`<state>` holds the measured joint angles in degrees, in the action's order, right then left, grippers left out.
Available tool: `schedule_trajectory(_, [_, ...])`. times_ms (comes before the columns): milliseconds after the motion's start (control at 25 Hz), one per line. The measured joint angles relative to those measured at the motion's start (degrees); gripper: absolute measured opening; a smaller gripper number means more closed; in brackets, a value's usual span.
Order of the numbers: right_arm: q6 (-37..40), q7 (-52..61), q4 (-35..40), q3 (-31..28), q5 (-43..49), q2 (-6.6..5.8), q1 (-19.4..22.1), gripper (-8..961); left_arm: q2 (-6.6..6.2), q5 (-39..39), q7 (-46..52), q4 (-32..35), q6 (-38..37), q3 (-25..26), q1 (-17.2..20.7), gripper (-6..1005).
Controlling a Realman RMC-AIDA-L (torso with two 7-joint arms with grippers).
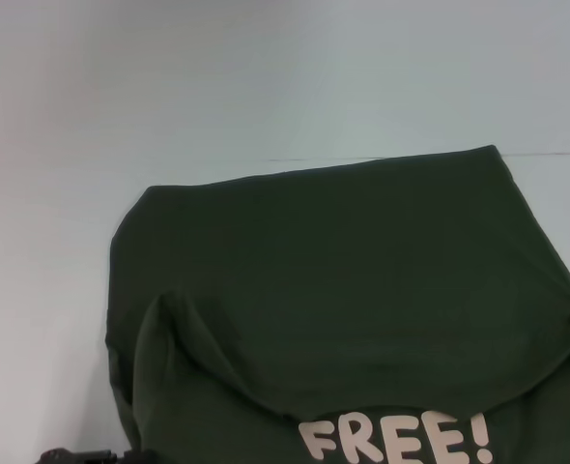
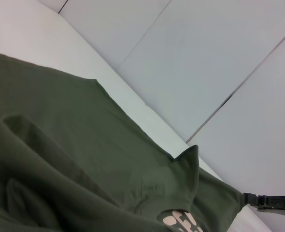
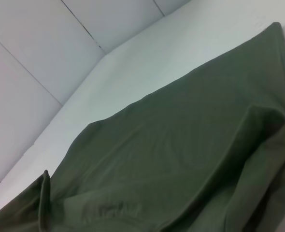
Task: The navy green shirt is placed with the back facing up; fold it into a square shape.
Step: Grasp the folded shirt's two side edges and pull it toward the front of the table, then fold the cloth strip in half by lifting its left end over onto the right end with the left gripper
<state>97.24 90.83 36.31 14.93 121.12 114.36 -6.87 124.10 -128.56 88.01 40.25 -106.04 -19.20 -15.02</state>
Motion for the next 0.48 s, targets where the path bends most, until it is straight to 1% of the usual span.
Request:
schedule_trajectory(160, [0.55, -0.08, 0.0, -0.01, 0.0, 0.42, 1.1, 13, 0.0, -0.76, 0.15, 0.07, -0.71, 0.2, 0.05, -2])
schedule_trajectory(320, [1.53, -0.11, -0.01, -0.01, 0.0, 0.51, 2.29, 13, -0.04, -1.94, 0.46, 0.1, -0.8, 0.53, -0.18, -1])
schedule_trajectory(480, [1.33, -0.13, -0.01, -1.23, -0.01, 0.58, 2.82, 13, -0.32, -1.99, 0.96, 0.1, 0.05, 0.88, -1.42, -1])
